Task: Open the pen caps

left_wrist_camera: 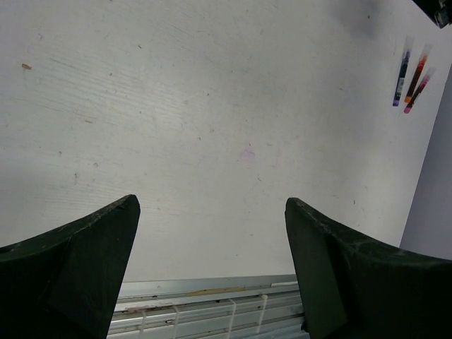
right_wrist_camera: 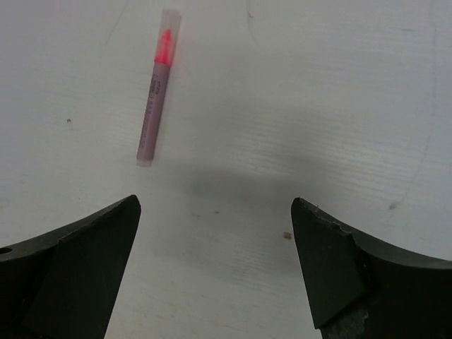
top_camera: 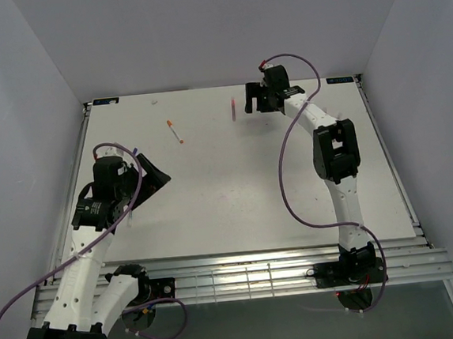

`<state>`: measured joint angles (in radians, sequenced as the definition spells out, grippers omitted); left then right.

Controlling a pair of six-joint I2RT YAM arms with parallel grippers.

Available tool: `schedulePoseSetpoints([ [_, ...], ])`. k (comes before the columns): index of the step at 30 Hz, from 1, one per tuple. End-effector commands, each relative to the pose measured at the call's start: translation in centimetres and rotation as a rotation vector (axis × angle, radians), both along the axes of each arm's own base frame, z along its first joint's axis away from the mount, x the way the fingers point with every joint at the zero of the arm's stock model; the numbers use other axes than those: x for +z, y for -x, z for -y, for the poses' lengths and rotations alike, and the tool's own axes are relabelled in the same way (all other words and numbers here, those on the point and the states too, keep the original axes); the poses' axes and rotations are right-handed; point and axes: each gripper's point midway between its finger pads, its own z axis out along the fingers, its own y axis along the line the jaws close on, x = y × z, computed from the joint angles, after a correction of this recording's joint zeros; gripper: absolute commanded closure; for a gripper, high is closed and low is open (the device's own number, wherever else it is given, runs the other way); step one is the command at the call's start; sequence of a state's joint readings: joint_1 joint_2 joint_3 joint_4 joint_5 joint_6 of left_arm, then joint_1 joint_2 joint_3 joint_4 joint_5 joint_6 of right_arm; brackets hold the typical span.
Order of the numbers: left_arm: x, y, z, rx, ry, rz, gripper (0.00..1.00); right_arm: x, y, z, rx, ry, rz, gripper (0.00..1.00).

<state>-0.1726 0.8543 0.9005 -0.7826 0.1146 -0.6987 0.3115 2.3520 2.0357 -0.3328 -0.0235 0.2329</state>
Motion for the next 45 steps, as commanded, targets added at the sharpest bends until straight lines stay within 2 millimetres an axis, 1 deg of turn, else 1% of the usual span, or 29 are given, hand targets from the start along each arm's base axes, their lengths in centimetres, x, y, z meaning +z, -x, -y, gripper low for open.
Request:
schedulePoseSetpoints([
  [1, 0.6, -0.3, -0.1, -0.005, -0.016, 0.025, 0.06, 3.1, -3.2, -2.8, 0.012, -0.044, 0.140, 0.07],
  [2, 0.6, -0.3, 0.0, -0.012, -0.010, 0.027, 0.06, 3.2, -3.1, -3.9, 0.025, -0.044, 0.148, 0.09],
  [4, 0.6, -0.2, 0.2, -0.015, 0.000, 0.028, 0.06, 2.6, -3.5, -5.0, 0.039, -0.050, 0.159, 0.10],
  [5, 0.7, -0.1, 0.3, -0.020, 0.005, 0.030, 0.06, 2.7, -3.5, -5.9, 0.051, -0.055, 0.171, 0.11],
  [6, 0.6, -0.1, 0.3, -0.022, 0.006, 0.030, 0.06, 2.6, -3.5, -6.3, 0.057, -0.058, 0.176, 0.12],
  [7, 0.5, 0.0, 0.3, -0.021, 0.007, 0.028, 0.06, 1.6, -3.9, -6.1, 0.036, -0.039, 0.175, 0.12],
  [8, 0.8, 0.1, 0.3, -0.021, 0.009, 0.039, 0.06, 1.7, -3.9, -6.6, 0.036, -0.038, 0.180, 0.14],
  [10, 0.8, 0.3, 0.3, -0.023, 0.010, 0.045, 0.06, 0.4, -3.9, -6.9, 0.039, -0.032, 0.164, 0.16],
  [11, 1.0, 0.4, 0.3, -0.022, 0.012, 0.054, 0.06, 0.1, -3.8, -7.3, 0.044, -0.031, 0.163, 0.18],
  [13, 1.0, 0.5, 0.2, -0.016, 0.014, 0.059, 0.06, -0.6, -3.8, -7.3, 0.032, 0.000, 0.166, 0.20],
  [15, 0.9, 0.5, 0.1, -0.015, 0.013, 0.061, 0.06, -1.1, -3.7, -7.8, 0.031, 0.028, 0.175, 0.20],
  [17, 0.8, 0.5, 0.2, -0.018, 0.013, 0.056, 0.06, -1.9, -3.4, -8.2, 0.032, 0.049, 0.162, 0.23],
  [19, 0.7, 0.5, 0.2, -0.020, 0.015, 0.051, 0.06, -2.6, -3.6, -7.9, 0.012, 0.074, 0.159, 0.24],
  [21, 0.4, 0.5, 0.3, -0.023, 0.015, 0.044, 0.06, -2.9, -3.4, -8.1, 0.013, 0.079, 0.154, 0.26],
  [27, 0.0, 0.5, 0.2, -0.025, 0.006, 0.040, 0.06, -4.2, -3.4, -8.6, 0.006, 0.110, 0.146, 0.37],
  [28, -0.1, 0.5, 0.2, -0.025, 0.004, 0.039, 0.06, -4.7, -3.2, -8.5, 0.001, 0.125, 0.139, 0.40],
  [31, -0.3, 0.5, 0.1, -0.027, -0.001, 0.034, 0.06, -5.0, -3.2, -8.4, -0.003, 0.151, 0.139, 0.44],
  [34, -0.5, 0.6, 0.1, -0.032, -0.007, 0.030, 0.05, -5.4, -2.9, -8.7, 0.010, 0.166, 0.136, 0.46],
  [39, -0.8, 0.6, 0.1, -0.038, -0.012, 0.025, 0.05, -5.9, -2.5, -8.9, 0.025, 0.180, 0.117, 0.55],
  [40, -0.8, 0.7, 0.1, -0.039, -0.011, 0.025, 0.05, -6.0, -2.5, -8.9, 0.026, 0.180, 0.114, 0.60],
  [43, -0.9, 0.8, 0.2, -0.044, -0.013, 0.023, 0.05, -6.4, -2.1, -9.0, 0.038, 0.183, 0.094, 0.67],
  [44, -0.9, 0.8, 0.2, -0.047, -0.011, 0.024, 0.05, -6.6, -2.0, -9.0, 0.043, 0.184, 0.088, 0.73],
  [45, -1.0, 0.8, 0.2, -0.049, -0.011, 0.022, 0.05, -6.7, -1.8, -9.1, 0.052, 0.182, 0.081, 0.75],
])
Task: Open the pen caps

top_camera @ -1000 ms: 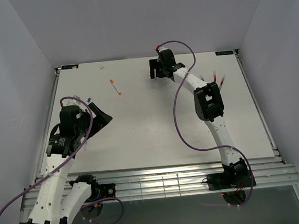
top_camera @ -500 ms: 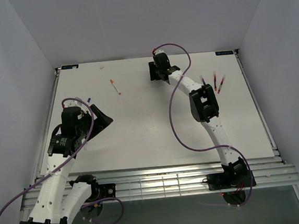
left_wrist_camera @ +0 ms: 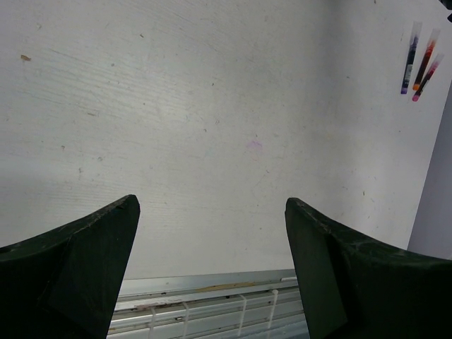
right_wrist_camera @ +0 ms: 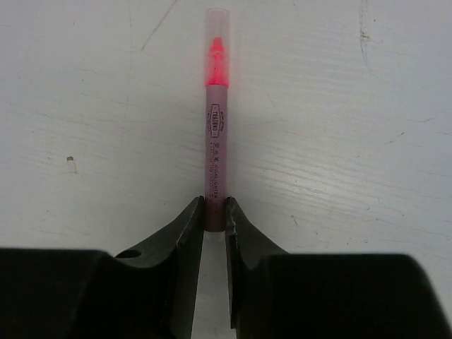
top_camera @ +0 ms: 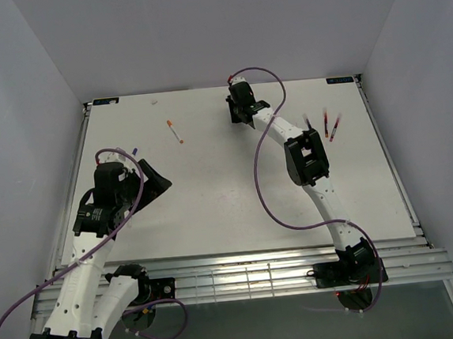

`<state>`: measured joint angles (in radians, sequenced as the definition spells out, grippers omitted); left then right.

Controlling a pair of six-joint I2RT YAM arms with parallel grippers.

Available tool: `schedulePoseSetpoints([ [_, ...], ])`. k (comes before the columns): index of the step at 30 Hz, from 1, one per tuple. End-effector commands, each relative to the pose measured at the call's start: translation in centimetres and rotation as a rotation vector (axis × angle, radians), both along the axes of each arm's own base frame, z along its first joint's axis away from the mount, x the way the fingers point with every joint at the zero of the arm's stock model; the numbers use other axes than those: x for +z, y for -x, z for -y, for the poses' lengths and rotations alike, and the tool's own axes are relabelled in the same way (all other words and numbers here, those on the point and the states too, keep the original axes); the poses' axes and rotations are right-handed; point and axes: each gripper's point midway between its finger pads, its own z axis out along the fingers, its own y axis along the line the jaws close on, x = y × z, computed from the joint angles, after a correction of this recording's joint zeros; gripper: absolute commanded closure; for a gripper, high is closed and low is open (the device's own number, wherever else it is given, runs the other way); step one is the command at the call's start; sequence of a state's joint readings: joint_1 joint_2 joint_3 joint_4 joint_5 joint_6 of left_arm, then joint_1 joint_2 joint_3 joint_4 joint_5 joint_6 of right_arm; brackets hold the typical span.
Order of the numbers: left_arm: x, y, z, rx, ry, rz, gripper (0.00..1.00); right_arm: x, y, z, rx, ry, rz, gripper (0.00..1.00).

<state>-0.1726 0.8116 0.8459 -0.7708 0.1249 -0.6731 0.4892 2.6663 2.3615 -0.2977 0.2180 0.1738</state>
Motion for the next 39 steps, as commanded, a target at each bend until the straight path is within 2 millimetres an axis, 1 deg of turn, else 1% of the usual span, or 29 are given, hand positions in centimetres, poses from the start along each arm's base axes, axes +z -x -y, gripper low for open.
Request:
schedulePoseSetpoints([
  [1, 0.2, 0.0, 0.3, -0.027, 0.004, 0.019, 0.06, -1.1, 0.8, -0.4, 0.026, 0.018, -0.046, 0.78],
  [5, 0.5, 0.1, 0.7, -0.043, 0.021, 0.020, 0.08, -0.9, 1.2, -0.7, 0.058, 0.007, -0.043, 0.92],
  [6, 0.5, 0.2, 0.8, -0.045, 0.023, 0.020, 0.09, -0.6, 1.2, -0.8, 0.064, 0.002, -0.038, 0.92],
  [7, 0.8, 0.1, 0.8, -0.039, 0.032, 0.023, 0.09, 1.0, 1.0, -0.9, 0.063, -0.010, -0.011, 0.92],
  [9, 0.8, 0.3, 0.7, -0.024, 0.042, 0.018, 0.11, 2.3, 1.1, -0.7, 0.058, -0.019, 0.012, 0.92],
  [10, 0.7, 0.4, 0.8, -0.011, 0.055, 0.015, 0.12, 5.2, 1.0, -0.8, 0.059, -0.044, 0.059, 0.92],
  [11, 0.7, 0.6, 0.7, -0.003, 0.063, 0.009, 0.12, 6.4, 1.2, -0.9, 0.062, -0.056, 0.076, 0.92],
  [12, 0.8, 0.8, 1.0, -0.008, 0.081, 0.008, 0.12, 8.7, 2.0, -0.6, 0.062, -0.071, 0.095, 0.92],
  [14, 0.7, 1.0, 1.9, -0.046, 0.122, 0.009, 0.12, 10.8, 3.2, -0.3, 0.058, -0.100, 0.100, 0.92],
  [15, 0.5, 1.1, 2.5, -0.071, 0.142, -0.001, 0.12, 12.4, 4.8, 0.5, 0.052, -0.110, 0.095, 0.92],
  [17, 0.1, 1.4, 3.6, -0.116, 0.197, -0.026, 0.12, 13.0, 7.4, 0.7, 0.063, -0.140, 0.064, 0.92],
  [18, -0.3, 1.4, 4.0, -0.122, 0.219, -0.047, 0.12, 16.6, 8.9, 0.9, 0.075, -0.177, 0.118, 0.92],
  [19, -0.2, 1.5, 4.6, -0.151, 0.251, -0.054, 0.13, 13.2, 11.6, 1.6, 0.082, -0.145, 0.046, 0.92],
  [20, -0.3, 1.2, 5.0, -0.163, 0.267, -0.041, 0.13, 13.0, 13.1, 1.8, 0.082, -0.157, 0.033, 0.92],
  [21, -0.2, 1.1, 5.2, -0.165, 0.283, -0.043, 0.14, 15.2, 14.8, 2.0, 0.097, -0.188, 0.066, 0.92],
  [22, -0.2, 1.0, 5.5, -0.173, 0.295, -0.042, 0.16, 12.4, 17.8, 2.2, 0.130, -0.172, -0.009, 0.92],
  [23, 0.2, 0.6, 5.8, -0.188, 0.301, -0.019, 0.17, 11.8, 19.5, 2.4, 0.132, -0.175, -0.032, 0.92],
  [24, 0.4, 0.5, 6.1, -0.191, 0.310, -0.018, 0.17, 13.6, 21.3, 2.6, 0.147, -0.199, -0.004, 0.92],
  [25, 0.2, 0.2, 6.5, -0.196, 0.313, -0.028, 0.18, 10.9, 24.1, 3.1, 0.161, -0.176, -0.058, 0.92],
  [26, 0.3, -0.2, 6.9, -0.203, 0.312, -0.025, 0.20, 10.5, 25.5, 3.4, 0.165, -0.185, -0.071, 0.92],
  [27, 0.6, 0.0, 8.0, -0.232, 0.312, -0.035, 0.20, 12.1, 27.3, 3.3, 0.184, -0.242, -0.057, 0.92],
  [28, -0.2, -0.3, 8.6, -0.236, 0.303, -0.072, 0.20, 11.9, 29.0, 3.0, 0.209, -0.263, -0.064, 0.92],
  [29, -0.2, -0.6, 9.3, -0.243, 0.294, -0.065, 0.20, 9.4, 31.3, 3.8, 0.217, -0.251, -0.117, 0.92],
  [30, -0.2, -0.1, 10.7, -0.287, 0.290, -0.075, 0.20, 10.7, 32.8, 3.9, 0.229, -0.291, -0.093, 0.92],
  [31, -0.4, -0.3, 11.2, -0.284, 0.290, -0.082, 0.20, 10.5, 34.6, 3.6, 0.260, -0.300, -0.098, 0.92],
  [32, -1.0, -0.3, 11.9, -0.288, 0.281, -0.097, 0.20, 8.6, 36.4, 4.3, 0.264, -0.285, -0.137, 0.92],
  [33, -1.1, -0.2, 12.3, -0.291, 0.288, -0.098, 0.20, 9.6, 37.6, 4.6, 0.275, -0.312, -0.112, 0.92],
  [36, -2.1, 0.1, 13.6, -0.286, 0.330, -0.106, 0.20, 9.2, 41.7, 4.7, 0.325, -0.374, -0.142, 0.92],
  [39, -3.5, 0.1, 14.9, -0.274, 0.330, -0.130, 0.21, 8.9, 44.5, 4.6, 0.368, -0.444, -0.175, 0.92],
])
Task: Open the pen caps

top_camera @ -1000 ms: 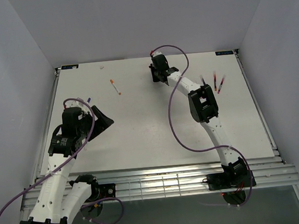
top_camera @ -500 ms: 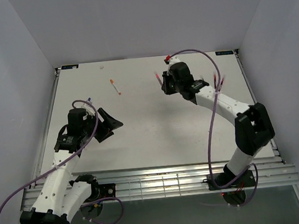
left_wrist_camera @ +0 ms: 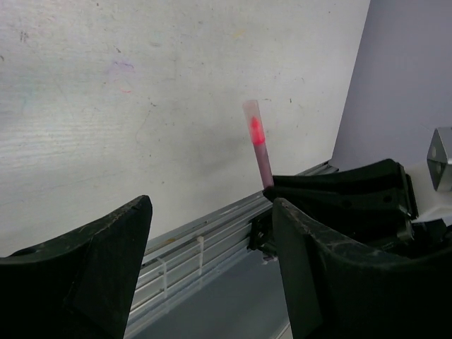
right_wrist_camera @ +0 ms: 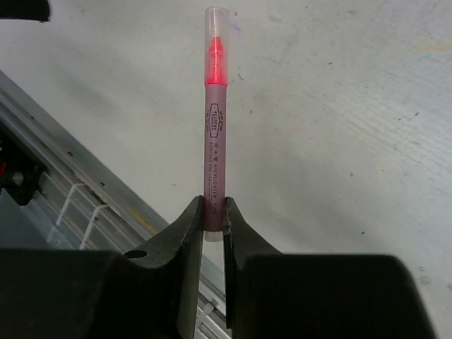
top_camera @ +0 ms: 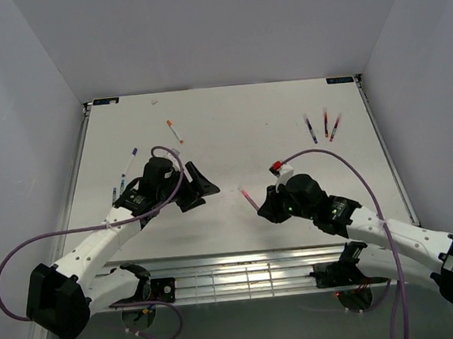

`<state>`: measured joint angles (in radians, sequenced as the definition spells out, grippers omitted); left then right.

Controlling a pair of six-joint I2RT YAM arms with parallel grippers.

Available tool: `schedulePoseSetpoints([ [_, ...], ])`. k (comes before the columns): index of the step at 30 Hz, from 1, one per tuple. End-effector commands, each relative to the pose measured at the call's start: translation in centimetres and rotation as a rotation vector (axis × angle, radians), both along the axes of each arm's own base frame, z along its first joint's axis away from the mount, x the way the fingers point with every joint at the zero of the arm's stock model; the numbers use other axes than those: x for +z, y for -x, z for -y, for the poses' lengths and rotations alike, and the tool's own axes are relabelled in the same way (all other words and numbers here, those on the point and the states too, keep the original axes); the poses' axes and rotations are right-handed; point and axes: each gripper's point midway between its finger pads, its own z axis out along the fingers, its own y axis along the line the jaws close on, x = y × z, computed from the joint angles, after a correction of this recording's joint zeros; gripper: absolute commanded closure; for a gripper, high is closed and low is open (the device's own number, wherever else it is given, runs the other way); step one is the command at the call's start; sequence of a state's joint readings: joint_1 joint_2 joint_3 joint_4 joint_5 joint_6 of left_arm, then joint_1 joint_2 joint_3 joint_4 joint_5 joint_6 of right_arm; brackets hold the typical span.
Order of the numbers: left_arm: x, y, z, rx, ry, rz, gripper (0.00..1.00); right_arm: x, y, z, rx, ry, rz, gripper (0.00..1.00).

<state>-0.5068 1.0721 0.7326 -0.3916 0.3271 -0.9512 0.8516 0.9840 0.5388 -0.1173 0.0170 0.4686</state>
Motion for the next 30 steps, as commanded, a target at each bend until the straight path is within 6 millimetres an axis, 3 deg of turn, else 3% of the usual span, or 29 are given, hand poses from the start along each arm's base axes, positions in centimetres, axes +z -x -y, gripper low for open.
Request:
schedulePoseSetpoints([
  [1, -0.3, -1.0, 1.7, 0.044, 0.027, 0.016, 0.21, 1.4, 2.3, -1.2, 0.031, -0.143, -0.023, 0.92],
  [5, -1.0, -1.2, 4.3, 0.007, 0.025, -0.013, 0.24, 1.6, 3.6, -1.7, 0.053, -0.181, -0.032, 0.92],
  [8, -1.7, -1.7, 5.0, 0.021, 0.017, -0.032, 0.24, 2.2, 3.5, -2.1, 0.060, -0.187, -0.014, 0.92],
  [26, -3.5, -2.1, 5.0, 0.071, 0.011, -0.076, 0.25, 4.2, 3.3, -4.1, 0.109, -0.230, 0.024, 0.92],
  [30, -3.6, -1.8, 5.5, 0.060, 0.046, -0.097, 0.30, 4.4, 3.1, -4.6, 0.109, -0.244, 0.028, 0.92],
])
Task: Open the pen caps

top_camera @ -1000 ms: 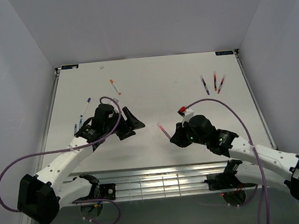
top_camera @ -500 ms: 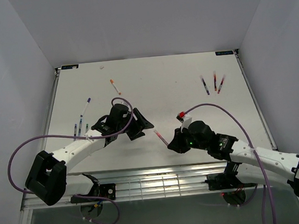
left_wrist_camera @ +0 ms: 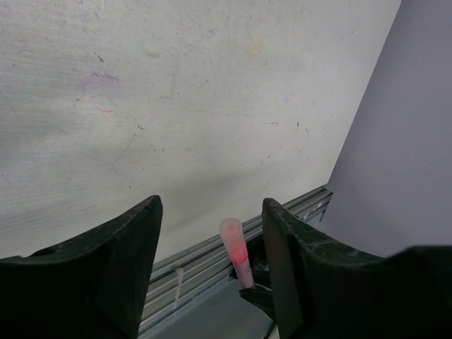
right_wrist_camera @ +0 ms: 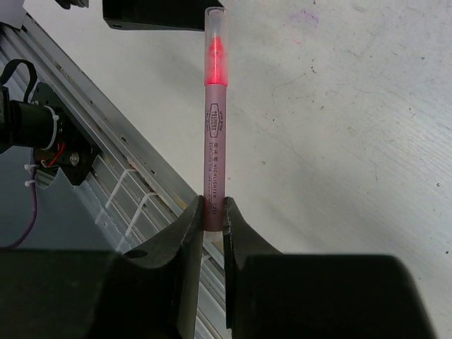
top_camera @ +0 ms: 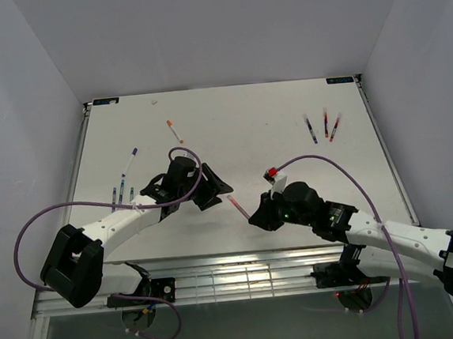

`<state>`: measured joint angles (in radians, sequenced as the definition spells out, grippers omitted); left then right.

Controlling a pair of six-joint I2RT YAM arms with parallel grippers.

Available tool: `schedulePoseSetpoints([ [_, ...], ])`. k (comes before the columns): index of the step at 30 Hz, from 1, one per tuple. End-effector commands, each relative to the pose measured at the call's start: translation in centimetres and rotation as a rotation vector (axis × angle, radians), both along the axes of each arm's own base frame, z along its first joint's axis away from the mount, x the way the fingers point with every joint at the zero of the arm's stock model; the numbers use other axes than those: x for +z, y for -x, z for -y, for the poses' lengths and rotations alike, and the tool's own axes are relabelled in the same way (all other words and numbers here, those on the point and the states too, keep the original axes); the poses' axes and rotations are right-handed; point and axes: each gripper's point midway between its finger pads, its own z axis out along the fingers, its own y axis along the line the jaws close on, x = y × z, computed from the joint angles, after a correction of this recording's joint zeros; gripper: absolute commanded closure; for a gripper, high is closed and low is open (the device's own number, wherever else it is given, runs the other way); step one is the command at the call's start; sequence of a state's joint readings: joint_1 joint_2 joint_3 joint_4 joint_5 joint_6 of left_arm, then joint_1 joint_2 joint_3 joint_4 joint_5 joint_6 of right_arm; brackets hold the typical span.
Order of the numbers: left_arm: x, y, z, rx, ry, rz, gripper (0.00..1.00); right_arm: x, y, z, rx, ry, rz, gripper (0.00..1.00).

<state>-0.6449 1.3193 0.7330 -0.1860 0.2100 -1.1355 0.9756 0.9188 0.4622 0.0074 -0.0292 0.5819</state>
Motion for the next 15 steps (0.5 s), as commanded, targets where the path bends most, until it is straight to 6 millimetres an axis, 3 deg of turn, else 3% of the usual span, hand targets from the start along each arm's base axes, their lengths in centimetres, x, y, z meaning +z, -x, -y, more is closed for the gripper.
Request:
schedulePoseSetpoints([
  [1, 0.8, -0.1, 0.9, -0.009, 0.053, 0.009, 0.34, 3.1, -0.9, -1.7, 0.002, -0.091, 0.053, 0.92],
  [5, 0.9, 0.1, 1.2, -0.018, 0.077, 0.003, 0.41, 3.0, -1.1, -2.4, 0.005, -0.094, 0.054, 0.92],
  [11, 0.7, 0.6, 1.0, -0.018, 0.087, -0.004, 0.44, 3.5, -1.6, -3.0, -0.001, -0.113, 0.077, 0.92],
  [15, 0.4, 0.8, 0.9, -0.021, 0.087, -0.010, 0.53, 3.5, -1.6, -3.4, 0.006, -0.117, 0.077, 0.92],
])
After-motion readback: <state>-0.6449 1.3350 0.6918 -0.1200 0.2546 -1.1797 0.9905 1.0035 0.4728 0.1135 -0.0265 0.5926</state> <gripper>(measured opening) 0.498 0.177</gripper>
